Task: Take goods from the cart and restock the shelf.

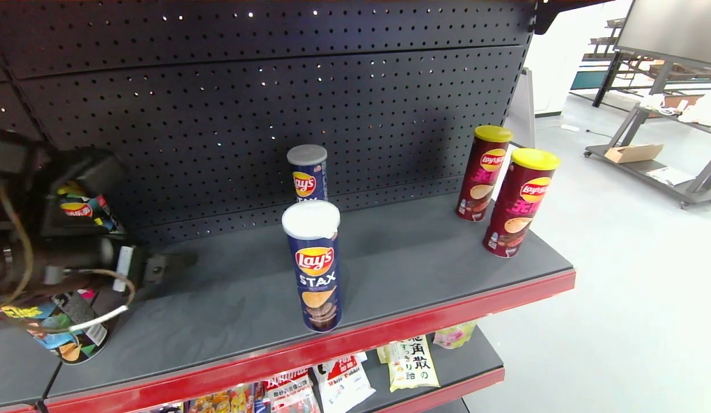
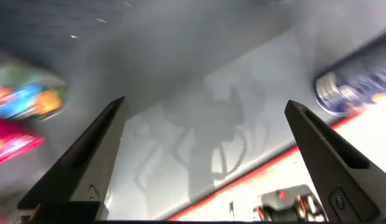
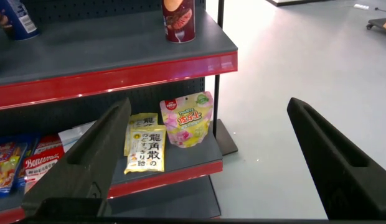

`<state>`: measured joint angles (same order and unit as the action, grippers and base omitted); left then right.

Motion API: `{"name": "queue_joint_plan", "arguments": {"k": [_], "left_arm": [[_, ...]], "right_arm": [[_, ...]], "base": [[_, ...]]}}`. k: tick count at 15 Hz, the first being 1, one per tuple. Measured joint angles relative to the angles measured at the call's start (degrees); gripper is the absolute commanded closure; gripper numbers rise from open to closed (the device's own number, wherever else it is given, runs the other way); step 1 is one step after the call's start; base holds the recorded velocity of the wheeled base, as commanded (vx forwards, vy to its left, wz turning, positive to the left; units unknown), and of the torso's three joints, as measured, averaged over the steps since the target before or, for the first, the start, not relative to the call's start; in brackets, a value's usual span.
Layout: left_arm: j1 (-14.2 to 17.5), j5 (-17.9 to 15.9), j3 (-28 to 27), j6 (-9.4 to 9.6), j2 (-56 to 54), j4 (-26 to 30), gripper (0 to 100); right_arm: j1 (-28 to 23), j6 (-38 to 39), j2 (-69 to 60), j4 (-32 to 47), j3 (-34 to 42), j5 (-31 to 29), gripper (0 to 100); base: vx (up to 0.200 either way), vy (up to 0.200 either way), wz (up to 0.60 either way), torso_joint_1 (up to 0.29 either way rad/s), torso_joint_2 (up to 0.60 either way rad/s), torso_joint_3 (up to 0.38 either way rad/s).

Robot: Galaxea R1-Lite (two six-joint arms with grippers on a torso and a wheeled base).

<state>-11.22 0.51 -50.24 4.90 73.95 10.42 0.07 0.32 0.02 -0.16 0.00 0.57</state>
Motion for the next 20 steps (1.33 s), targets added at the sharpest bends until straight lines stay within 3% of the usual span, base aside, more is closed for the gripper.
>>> {"name": "queue_joint_plan", "arguments": {"k": [5,8,10,12,15,20], "left_arm": [[4.6,-3.7,6.3,0.16,-32.7,11.6,0],[5.7,-2.6,16.5,-1.45,-51.3,14.7,0],[6.1,0.0,23.7,-2.66,-60.4,15.5,0],[6.3,1.8,28.0,-4.25,-64.9,15.7,0],[6.3,3.9,31.5,-4.63,-67.6,15.1,0],[6.3,6.5,41.1,-4.17,-68.6,3.5,0]], "right_arm": [[0.0,0.0,0.0,0.0,0.0,0.0,0],[0.0,0.0,0.0,0.0,0.0,0.0,0],[0.0,-0.2,0.0,0.0,0.0,0.1,0],[0.0,-0.7,0.0,0.0,0.0,0.3,0],[0.0,-0.6,0.0,0.0,0.0,0.2,0],[0.0,-0.7,0.0,0.0,0.0,0.3,0]], "base": [[0.0,0.0,0.0,0.0,0.0,0.0],[0.0,0.0,0.0,0.0,0.0,0.0],[0.0,0.0,0.0,0.0,0.0,0.0],[0.0,0.0,0.0,0.0,0.0,0.0],[0.0,0.0,0.2,-0.001,0.0,0.001],[0.0,0.0,0.6,0.005,0.0,0.003]]}}
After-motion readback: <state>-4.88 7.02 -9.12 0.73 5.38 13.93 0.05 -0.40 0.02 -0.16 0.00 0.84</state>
